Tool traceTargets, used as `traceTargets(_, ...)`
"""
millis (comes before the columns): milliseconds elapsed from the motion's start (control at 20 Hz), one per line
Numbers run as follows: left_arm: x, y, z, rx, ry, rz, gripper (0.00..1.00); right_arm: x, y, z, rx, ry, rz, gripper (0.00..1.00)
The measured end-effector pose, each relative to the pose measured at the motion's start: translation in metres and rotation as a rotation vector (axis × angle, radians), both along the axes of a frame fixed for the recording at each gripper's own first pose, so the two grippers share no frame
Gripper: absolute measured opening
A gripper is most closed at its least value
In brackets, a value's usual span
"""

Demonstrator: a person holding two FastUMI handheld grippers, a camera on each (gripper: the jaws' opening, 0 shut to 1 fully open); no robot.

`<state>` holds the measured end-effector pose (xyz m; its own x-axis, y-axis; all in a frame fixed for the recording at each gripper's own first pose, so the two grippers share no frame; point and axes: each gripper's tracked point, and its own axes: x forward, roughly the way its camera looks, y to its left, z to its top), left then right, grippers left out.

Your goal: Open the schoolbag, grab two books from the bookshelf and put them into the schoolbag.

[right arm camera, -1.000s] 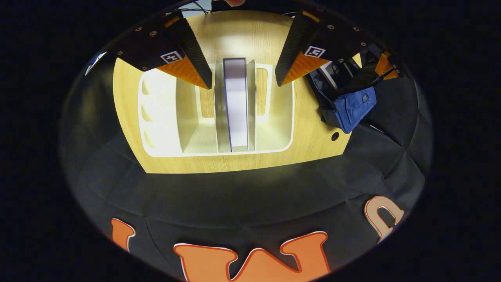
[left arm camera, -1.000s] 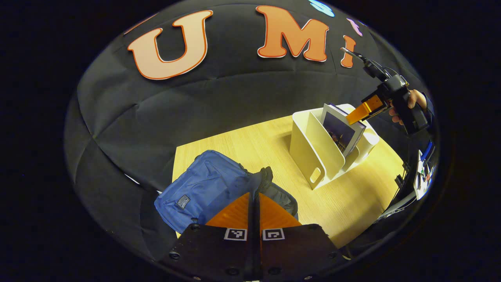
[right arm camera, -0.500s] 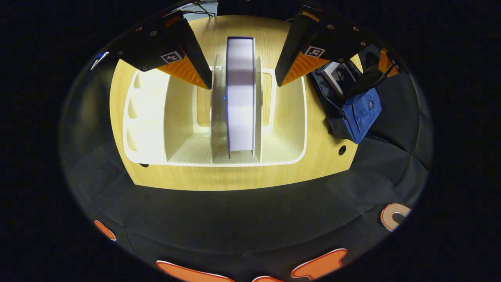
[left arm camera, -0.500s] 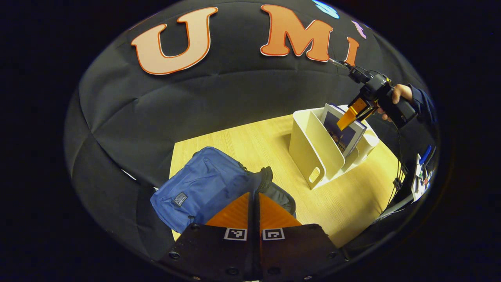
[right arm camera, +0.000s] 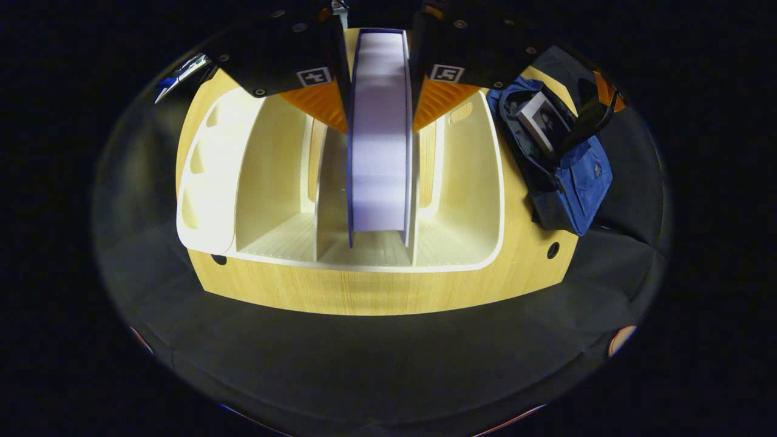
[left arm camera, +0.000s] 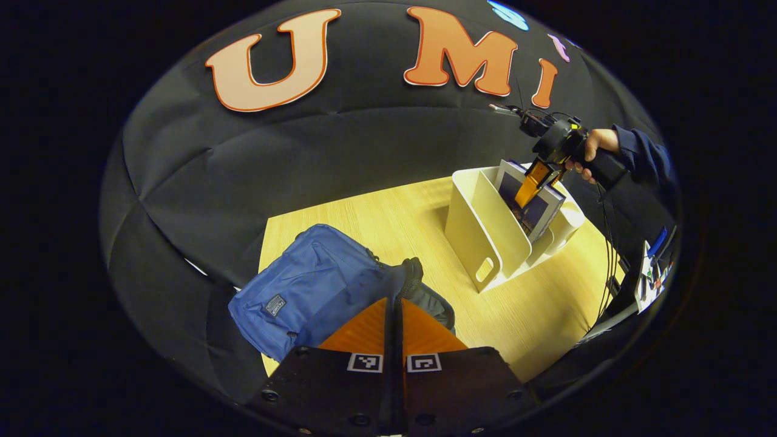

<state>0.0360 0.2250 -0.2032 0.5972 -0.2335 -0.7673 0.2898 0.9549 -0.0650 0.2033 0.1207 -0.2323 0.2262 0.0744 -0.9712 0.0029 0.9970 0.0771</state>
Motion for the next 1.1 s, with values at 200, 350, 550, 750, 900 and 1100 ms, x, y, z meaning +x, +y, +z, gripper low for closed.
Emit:
traceTargets(200,0.001,0.000,-0.003,-0.004,0.003,0.000,0.01,-0.006,-0.003,0.003,0.005,0.020,0.006,0.37)
traceTargets(350,0.001,-0.001,-0.002,-0.002,0.000,0.001,0.00,-0.005,-0.015,0.018,-0.003,-0.001,-0.001,0.36)
traceTargets(550,0.001,-0.003,-0.004,-0.010,0.000,-0.003,0.00,-0.008,-0.023,0.054,0.028,-0.054,-0.004,0.36)
traceTargets(750,0.001,-0.002,-0.003,-0.009,-0.005,-0.002,0.01,-0.019,-0.031,0.098,0.076,-0.117,-0.003,0.36)
traceTargets(900,0.000,-0.002,-0.003,-0.003,-0.008,-0.009,0.00,-0.030,-0.039,0.126,0.109,-0.158,-0.014,0.36)
traceTargets(1100,0.002,-0.002,-0.003,0.003,-0.008,-0.010,0.00,-0.046,-0.037,0.152,0.208,-0.195,-0.030,0.36)
